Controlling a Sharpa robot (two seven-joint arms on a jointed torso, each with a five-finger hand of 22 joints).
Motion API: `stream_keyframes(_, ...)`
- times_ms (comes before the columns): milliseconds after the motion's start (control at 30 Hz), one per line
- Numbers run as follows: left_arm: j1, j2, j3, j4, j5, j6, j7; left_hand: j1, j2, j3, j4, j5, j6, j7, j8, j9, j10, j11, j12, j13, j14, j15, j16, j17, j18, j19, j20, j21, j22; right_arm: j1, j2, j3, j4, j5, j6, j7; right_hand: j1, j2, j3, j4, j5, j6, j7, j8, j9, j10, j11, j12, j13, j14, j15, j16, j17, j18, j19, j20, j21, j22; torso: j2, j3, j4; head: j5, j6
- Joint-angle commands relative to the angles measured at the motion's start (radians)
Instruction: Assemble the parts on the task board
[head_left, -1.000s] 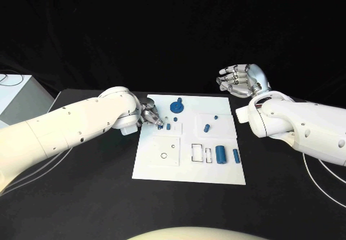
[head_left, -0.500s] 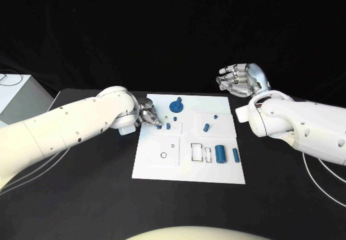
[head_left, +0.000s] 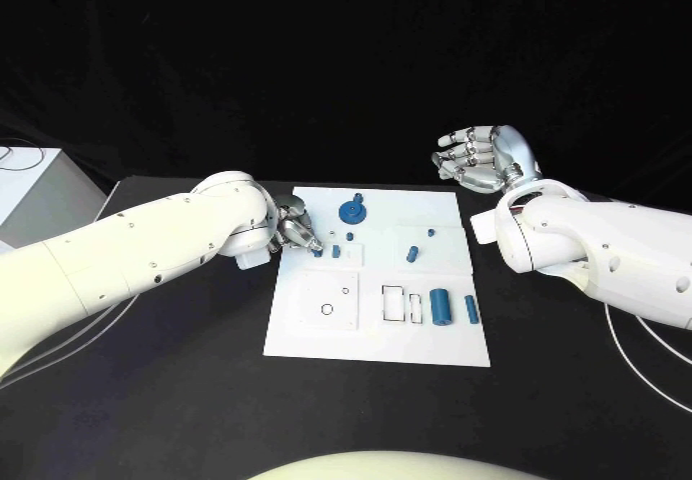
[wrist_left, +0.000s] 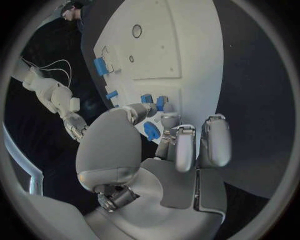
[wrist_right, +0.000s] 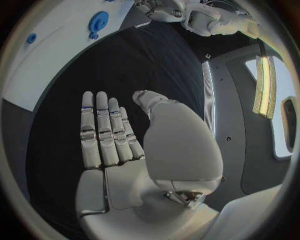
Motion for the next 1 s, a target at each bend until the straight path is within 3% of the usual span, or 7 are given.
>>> stream_keyframes(33,-0.003,0.001,-0.001,-0.003,-0.011,0.014,0.001,0.0,0.011,0.182,-0.187,0.003,0.01,-0.001,0.002,0.03,0.002,-0.003,0.0,0.0,0.084,-0.009,0.005,0.198,-0.011,0.005,-0.003,0.006,-0.001,0.0,0.0,0.0,0.002,-0.004,0.001,0.015,-0.007,0.001,0.003,0.0,0.004,0.001,0.019,0.002,-0.002,0.0,0.0,0.004,-0.001,0.008,0.001,-0.004,-0.002,0.013,-0.004,-0.002,0.002,-0.001,-0.001,0.0,-0.0005,0.001,0.001)
stream_keyframes(1000,-0.002,0.0,-0.001,-0.005,-0.022,0.047,0.001,-0.001,0.011,0.183,-0.188,0.002,0.011,-0.001,0.001,0.03,0.001,-0.003,-0.004,-0.004,0.084,-0.01,0.004,0.197,-0.01,0.004,-0.003,0.006,-0.002,0.0,-0.001,0.0,0.002,-0.004,0.002,0.016,-0.007,0.001,0.003,0.0,0.004,0.001,0.019,0.002,-0.002,0.0,0.0,0.004,-0.001,0.008,0.001,-0.004,-0.002,0.013,-0.004,-0.002,0.002,-0.001,0.0,0.0,-0.0001,0.0,-0.003)
